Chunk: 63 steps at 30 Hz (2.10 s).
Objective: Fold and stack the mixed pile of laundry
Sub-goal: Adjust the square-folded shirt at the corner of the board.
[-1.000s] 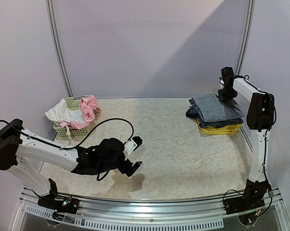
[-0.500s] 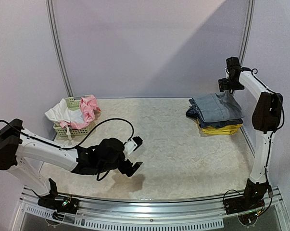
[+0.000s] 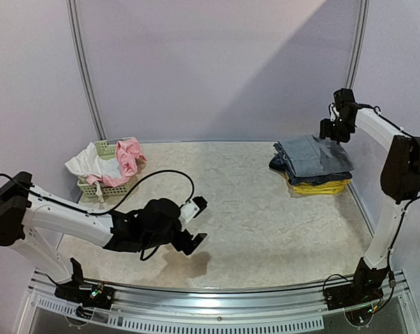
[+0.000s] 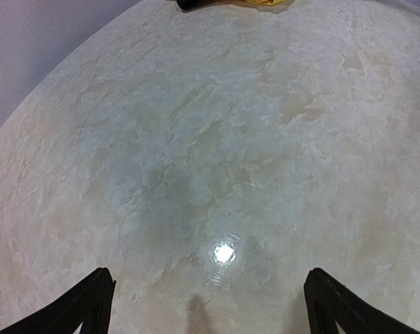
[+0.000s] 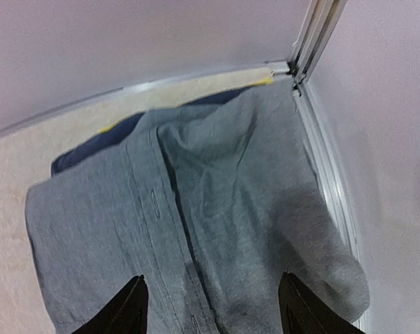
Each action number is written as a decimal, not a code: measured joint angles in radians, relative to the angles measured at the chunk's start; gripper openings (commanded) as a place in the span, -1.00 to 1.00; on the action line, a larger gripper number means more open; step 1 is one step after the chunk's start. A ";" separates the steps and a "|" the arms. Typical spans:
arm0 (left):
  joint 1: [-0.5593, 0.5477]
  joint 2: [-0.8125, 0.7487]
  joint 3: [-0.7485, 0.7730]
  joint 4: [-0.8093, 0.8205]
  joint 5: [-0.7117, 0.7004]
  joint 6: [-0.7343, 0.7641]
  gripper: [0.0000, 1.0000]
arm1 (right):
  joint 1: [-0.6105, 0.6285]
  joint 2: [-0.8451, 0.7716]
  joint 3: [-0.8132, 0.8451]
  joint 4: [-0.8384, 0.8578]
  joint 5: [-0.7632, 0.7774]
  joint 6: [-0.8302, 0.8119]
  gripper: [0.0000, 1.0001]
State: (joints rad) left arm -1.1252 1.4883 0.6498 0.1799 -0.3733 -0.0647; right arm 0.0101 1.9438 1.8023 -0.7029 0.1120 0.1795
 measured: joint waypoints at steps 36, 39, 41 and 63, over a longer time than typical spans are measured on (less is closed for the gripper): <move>0.000 0.091 0.114 -0.051 -0.012 -0.006 0.92 | -0.089 0.515 0.451 0.008 -0.153 0.013 0.98; 0.000 0.091 0.114 -0.053 -0.012 -0.006 0.92 | -0.089 0.515 0.453 0.007 -0.153 0.014 0.97; 0.000 0.090 0.114 -0.055 -0.012 -0.006 0.92 | -0.089 0.515 0.453 0.006 -0.155 0.015 0.97; 0.000 -0.027 0.065 -0.066 -0.004 -0.013 0.92 | 0.111 0.119 0.117 0.064 -0.031 0.024 0.97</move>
State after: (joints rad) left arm -1.1255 1.4609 0.7147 0.1135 -0.3771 -0.0776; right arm 0.1207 2.0628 1.9190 -0.6384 0.0811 0.2035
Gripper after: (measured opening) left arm 0.961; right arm 0.988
